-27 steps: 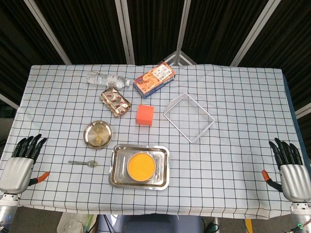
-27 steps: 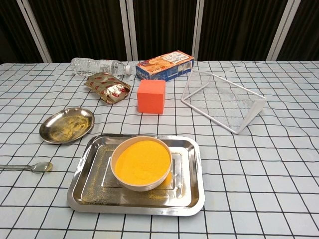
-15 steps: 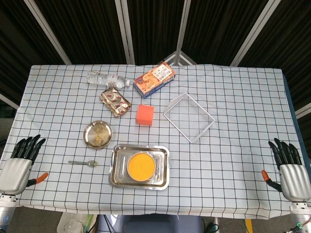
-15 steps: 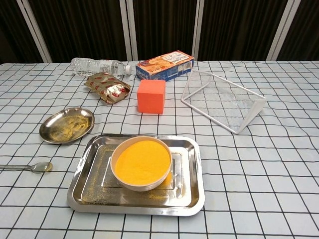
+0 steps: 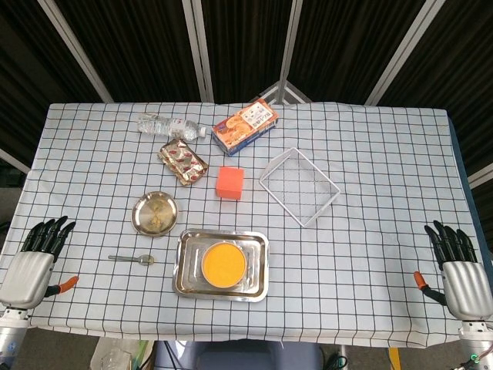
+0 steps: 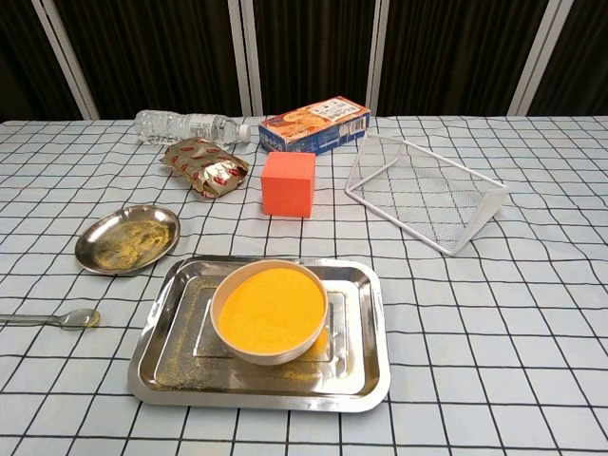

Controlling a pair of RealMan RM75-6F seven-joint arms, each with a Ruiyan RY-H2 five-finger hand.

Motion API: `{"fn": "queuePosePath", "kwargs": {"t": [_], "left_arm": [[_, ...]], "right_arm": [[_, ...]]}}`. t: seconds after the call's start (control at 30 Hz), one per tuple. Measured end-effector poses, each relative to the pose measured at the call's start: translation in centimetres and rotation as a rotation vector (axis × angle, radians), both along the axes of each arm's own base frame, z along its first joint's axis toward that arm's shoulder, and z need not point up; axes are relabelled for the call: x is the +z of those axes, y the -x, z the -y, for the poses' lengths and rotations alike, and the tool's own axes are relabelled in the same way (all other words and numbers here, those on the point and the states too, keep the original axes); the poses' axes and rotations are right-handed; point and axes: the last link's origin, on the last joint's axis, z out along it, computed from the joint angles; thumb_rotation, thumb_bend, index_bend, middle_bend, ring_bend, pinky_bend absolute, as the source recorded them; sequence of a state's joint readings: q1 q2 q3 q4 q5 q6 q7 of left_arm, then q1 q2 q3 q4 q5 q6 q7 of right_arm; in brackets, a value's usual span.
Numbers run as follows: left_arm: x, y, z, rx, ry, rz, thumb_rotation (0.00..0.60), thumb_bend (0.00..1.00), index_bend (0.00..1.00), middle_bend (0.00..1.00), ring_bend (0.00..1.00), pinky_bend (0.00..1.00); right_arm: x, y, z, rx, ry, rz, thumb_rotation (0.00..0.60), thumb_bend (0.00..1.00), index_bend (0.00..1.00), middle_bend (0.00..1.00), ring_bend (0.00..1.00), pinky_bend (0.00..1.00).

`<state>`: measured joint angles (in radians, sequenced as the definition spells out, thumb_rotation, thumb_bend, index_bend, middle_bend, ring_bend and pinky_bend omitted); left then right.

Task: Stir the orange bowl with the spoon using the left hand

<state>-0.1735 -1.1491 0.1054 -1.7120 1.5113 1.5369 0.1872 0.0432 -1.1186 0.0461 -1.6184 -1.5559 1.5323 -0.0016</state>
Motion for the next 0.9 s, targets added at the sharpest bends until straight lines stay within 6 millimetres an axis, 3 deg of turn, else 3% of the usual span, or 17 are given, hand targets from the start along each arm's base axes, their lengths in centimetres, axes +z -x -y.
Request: {"fn": "queuePosePath", "kwargs": {"t": [0.1,0.17,0.2,0.27,0.33,0.43,0.57,0.9], "left_arm": [[-0.1,0.0,0.0,0.006,0.008,-0.010,0.600,0.07,0.00,0.14,0.18,0.23],[-0.1,0.0,-0.1,0.006,0.007,-0.024,0.600,0.11,0.03,0.46,0.49,0.56],[-0.1,0.0,-0.3,0.005,0.003,-0.037,0.600,0.13,0.07,0.57,0.59,0.65],[-0.1,0.0,-0.8,0.003,-0.009,-0.054,0.600,0.20,0.24,0.82,0.79,0.82],[-0.4,0.1,-1.3,0.019,-0.007,-0.058,0.600,0.26,0.36,0.92,0.87,0.89],[-1.1,0.4,-1.9,0.071,0.032,-0.050,0.600,0.34,0.43,0.99,0.93,0.94],[-2.3,0.8,-3.0,0.144,0.096,-0.066,0.600,0.42,0.44,1.00,0.96,0.96],[-6.3,-0.3,-6.5,0.225,0.211,-0.143,0.600,0.50,0.44,1.00,0.96,0.96]], "right_arm": [[0.0,0.0,0.0,0.002,-0.003,0.000,0.600,0.36,0.00,0.00,0.00,0.00],[-0.1,-0.1,0.0,0.003,-0.005,-0.002,0.600,0.36,0.00,0.00,0.00,0.00],[-0.1,-0.1,0.0,0.004,-0.006,-0.004,0.600,0.36,0.00,0.00,0.00,0.00],[-0.2,-0.1,0.0,0.005,-0.007,-0.007,0.600,0.36,0.00,0.00,0.00,0.00],[-0.2,-0.1,0.0,0.005,-0.006,-0.006,0.600,0.36,0.00,0.00,0.00,0.00],[-0.2,-0.1,0.0,0.004,-0.005,-0.005,0.600,0.36,0.00,0.00,0.00,0.00],[-0.2,-0.1,0.0,0.003,-0.007,-0.005,0.600,0.36,0.00,0.00,0.00,0.00],[-0.2,-0.1,0.0,0.001,-0.007,-0.002,0.600,0.36,0.00,0.00,0.00,0.00]]}}
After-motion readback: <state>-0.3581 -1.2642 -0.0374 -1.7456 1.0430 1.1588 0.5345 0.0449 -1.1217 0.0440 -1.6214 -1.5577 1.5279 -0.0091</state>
